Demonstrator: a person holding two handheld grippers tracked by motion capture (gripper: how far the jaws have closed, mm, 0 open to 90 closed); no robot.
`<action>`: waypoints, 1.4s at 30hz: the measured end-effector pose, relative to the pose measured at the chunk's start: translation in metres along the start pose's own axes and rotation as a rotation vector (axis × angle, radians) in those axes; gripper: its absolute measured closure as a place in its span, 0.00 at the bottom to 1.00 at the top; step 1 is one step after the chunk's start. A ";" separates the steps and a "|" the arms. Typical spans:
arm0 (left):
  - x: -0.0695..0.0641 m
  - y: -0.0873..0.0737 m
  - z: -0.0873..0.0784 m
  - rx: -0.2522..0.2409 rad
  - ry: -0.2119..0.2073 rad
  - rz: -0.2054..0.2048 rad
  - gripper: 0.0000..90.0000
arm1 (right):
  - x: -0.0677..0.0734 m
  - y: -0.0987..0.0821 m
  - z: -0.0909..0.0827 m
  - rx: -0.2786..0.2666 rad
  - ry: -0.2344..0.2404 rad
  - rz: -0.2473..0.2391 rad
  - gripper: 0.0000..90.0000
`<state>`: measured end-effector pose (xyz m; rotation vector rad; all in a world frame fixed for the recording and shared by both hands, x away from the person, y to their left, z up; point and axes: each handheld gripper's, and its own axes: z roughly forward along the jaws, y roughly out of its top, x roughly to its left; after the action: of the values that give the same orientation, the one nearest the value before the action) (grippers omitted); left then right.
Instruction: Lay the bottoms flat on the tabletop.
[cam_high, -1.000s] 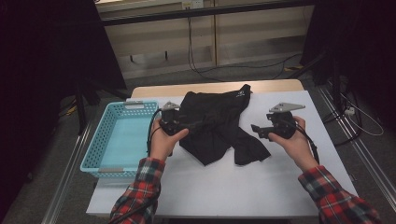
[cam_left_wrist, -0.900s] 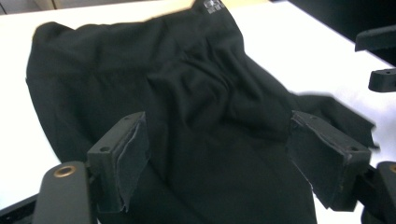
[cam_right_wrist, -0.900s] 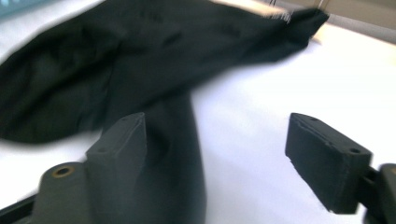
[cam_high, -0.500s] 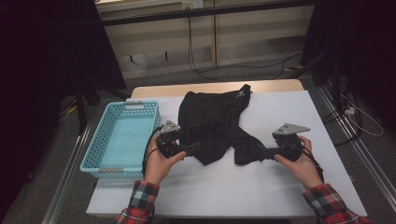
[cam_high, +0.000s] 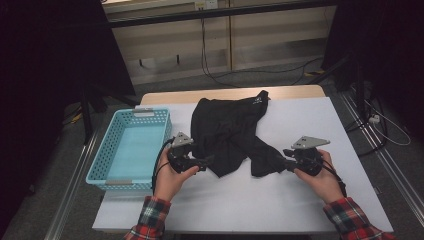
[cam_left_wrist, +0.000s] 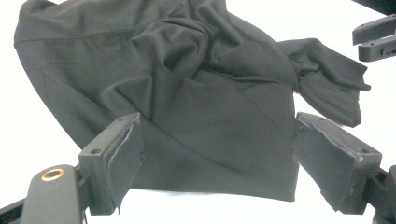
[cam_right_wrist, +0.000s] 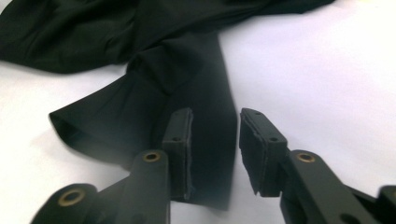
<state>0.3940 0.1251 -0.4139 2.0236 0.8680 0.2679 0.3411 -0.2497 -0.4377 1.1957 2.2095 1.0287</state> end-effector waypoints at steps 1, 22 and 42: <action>0.000 0.000 0.000 0.002 0.001 0.002 0.20 | 0.002 0.000 0.001 0.004 0.006 -0.008 0.76; -0.002 -0.002 0.001 0.012 -0.013 -0.005 0.20 | 0.011 -0.006 0.012 0.089 0.086 -0.031 1.00; -0.007 -0.001 0.001 0.006 -0.034 -0.009 0.20 | -0.012 -0.023 -0.054 -0.035 0.068 0.092 1.00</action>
<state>0.3892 0.1203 -0.4150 2.0232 0.8573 0.2253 0.3002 -0.2896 -0.4210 1.2746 2.1961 1.1558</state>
